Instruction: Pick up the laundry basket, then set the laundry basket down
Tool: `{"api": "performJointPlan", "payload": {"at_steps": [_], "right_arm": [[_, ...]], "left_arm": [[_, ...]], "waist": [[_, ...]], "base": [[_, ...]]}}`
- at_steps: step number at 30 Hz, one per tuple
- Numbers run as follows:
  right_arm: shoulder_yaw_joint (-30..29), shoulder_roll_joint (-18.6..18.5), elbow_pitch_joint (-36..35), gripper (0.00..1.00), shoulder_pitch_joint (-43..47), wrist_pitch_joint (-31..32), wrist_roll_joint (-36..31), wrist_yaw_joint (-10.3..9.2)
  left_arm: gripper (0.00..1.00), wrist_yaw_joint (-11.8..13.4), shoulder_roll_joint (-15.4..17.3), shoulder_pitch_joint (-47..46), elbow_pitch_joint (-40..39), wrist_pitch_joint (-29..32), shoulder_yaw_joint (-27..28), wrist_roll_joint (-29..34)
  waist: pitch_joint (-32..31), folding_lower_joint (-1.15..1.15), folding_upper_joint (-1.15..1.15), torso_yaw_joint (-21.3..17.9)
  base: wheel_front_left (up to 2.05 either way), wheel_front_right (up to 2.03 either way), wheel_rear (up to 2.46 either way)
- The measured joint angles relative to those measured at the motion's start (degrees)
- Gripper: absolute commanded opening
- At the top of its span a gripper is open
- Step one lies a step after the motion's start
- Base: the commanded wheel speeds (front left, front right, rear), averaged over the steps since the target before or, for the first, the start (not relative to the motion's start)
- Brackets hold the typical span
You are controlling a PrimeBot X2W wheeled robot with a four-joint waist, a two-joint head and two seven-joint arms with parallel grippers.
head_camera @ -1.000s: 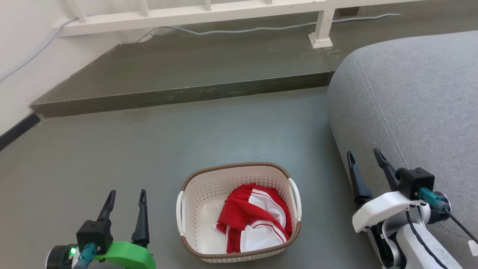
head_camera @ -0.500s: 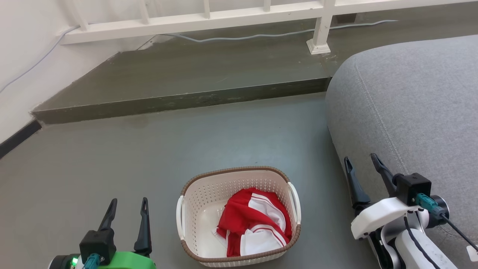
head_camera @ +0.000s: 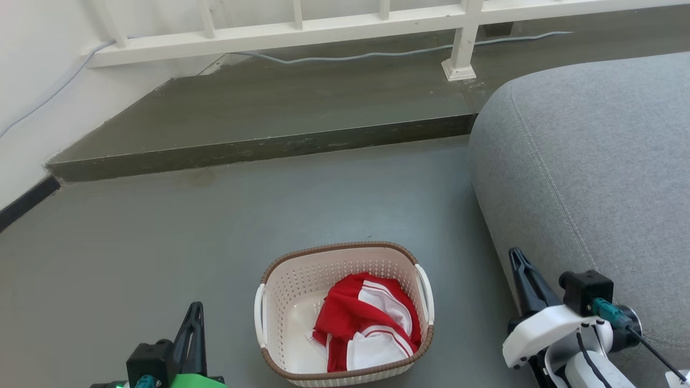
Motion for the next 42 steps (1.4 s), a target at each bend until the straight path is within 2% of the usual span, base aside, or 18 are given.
{"api": "performJointPlan", "payload": {"at_steps": [7, 17, 42], "right_arm": [[-0.8, 0.7, -0.2, 0.00, 0.9, 0.2, 2.9, 0.60], [-3.2, 1.2, -1.0, 0.00, 0.8, 2.1, 12.2, 1.81], [-9.9, 2.7, -1.4, 0.00, 0.7, 7.0, 30.5, 4.64]], "left_arm": [[0.00, -0.6, -0.1, 0.4, -0.2, 0.0, -0.1, -2.9], [0.00, -1.8, -0.6, 0.4, -0.8, 1.0, 0.8, -12.6], [0.00, -4.6, -0.9, -0.6, 0.3, 5.1, 5.4, -32.8]], "waist": [[0.0, 0.00, 0.00, 0.3], [-0.1, 0.00, 0.00, 1.2], [-0.4, 0.00, 0.00, 2.8]], "base": [[0.00, 0.00, 0.00], [0.00, 0.00, 0.00], [0.00, 0.00, 0.00]]}}
